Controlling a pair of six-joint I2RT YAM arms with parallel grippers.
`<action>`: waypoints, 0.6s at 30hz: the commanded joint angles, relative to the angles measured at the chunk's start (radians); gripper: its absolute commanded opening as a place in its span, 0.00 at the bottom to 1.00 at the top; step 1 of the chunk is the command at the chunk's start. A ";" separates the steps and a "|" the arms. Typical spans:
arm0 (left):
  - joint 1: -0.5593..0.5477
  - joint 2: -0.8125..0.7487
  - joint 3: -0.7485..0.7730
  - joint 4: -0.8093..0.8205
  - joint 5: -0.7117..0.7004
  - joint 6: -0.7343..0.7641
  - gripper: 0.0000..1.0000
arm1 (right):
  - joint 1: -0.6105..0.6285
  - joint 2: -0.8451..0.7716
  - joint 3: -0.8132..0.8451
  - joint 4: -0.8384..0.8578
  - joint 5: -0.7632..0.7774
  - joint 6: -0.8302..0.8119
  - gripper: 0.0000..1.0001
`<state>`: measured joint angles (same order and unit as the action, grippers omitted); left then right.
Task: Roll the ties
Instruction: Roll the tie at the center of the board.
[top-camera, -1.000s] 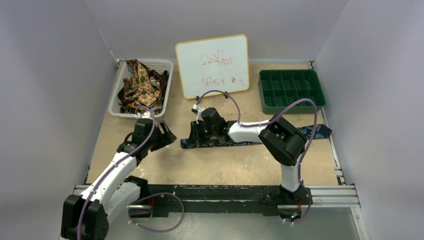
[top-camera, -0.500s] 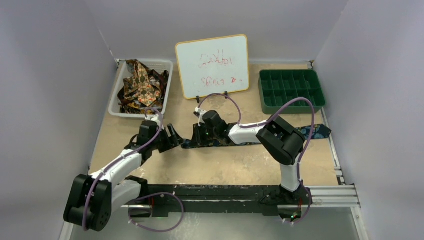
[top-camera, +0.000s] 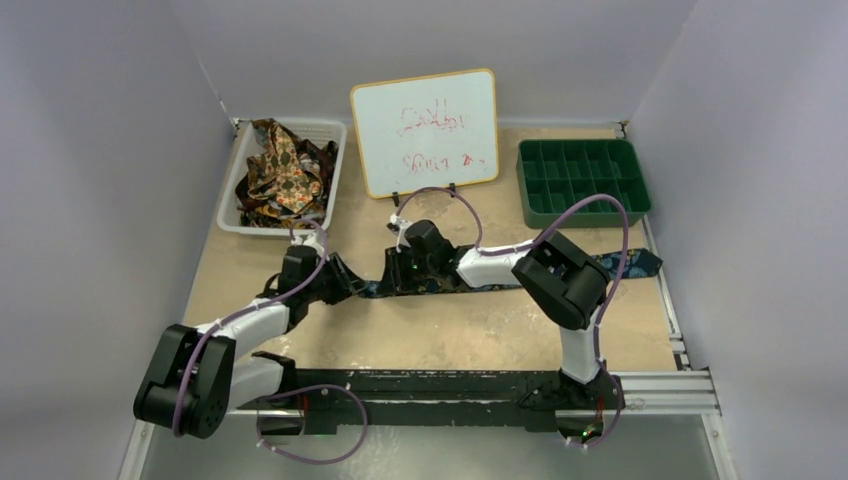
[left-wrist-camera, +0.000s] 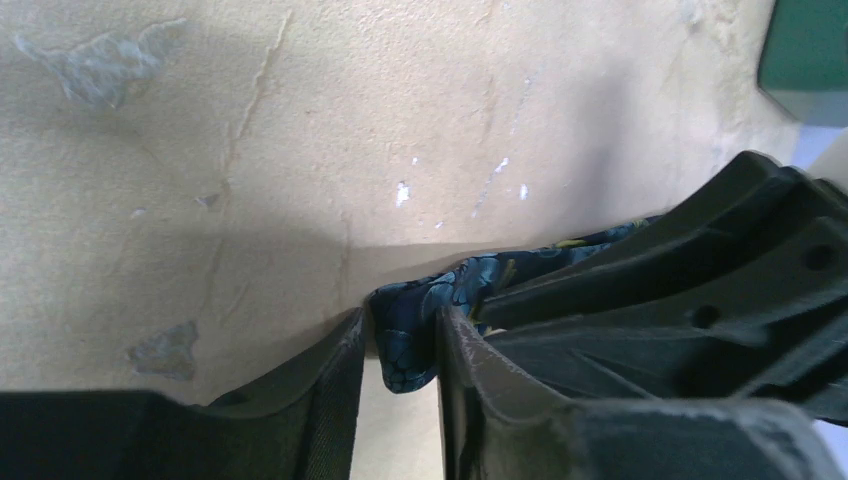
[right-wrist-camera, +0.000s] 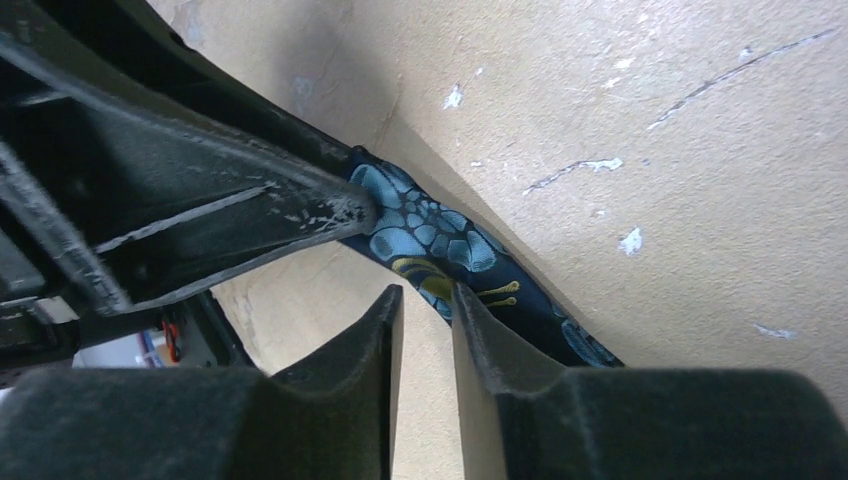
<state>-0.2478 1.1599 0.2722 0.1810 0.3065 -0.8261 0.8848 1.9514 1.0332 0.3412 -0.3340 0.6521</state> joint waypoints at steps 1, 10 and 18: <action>0.007 0.020 -0.007 0.016 -0.039 -0.003 0.23 | 0.005 -0.047 0.049 -0.066 -0.057 -0.012 0.31; 0.007 -0.010 -0.014 -0.027 -0.043 -0.019 0.00 | -0.012 -0.139 0.062 -0.244 0.156 0.004 0.37; 0.007 -0.021 0.001 -0.051 -0.023 0.007 0.00 | -0.014 -0.134 -0.019 -0.320 0.286 0.027 0.29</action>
<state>-0.2478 1.1629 0.2646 0.1486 0.2836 -0.8291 0.8726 1.8271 1.0523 0.1047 -0.1635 0.6548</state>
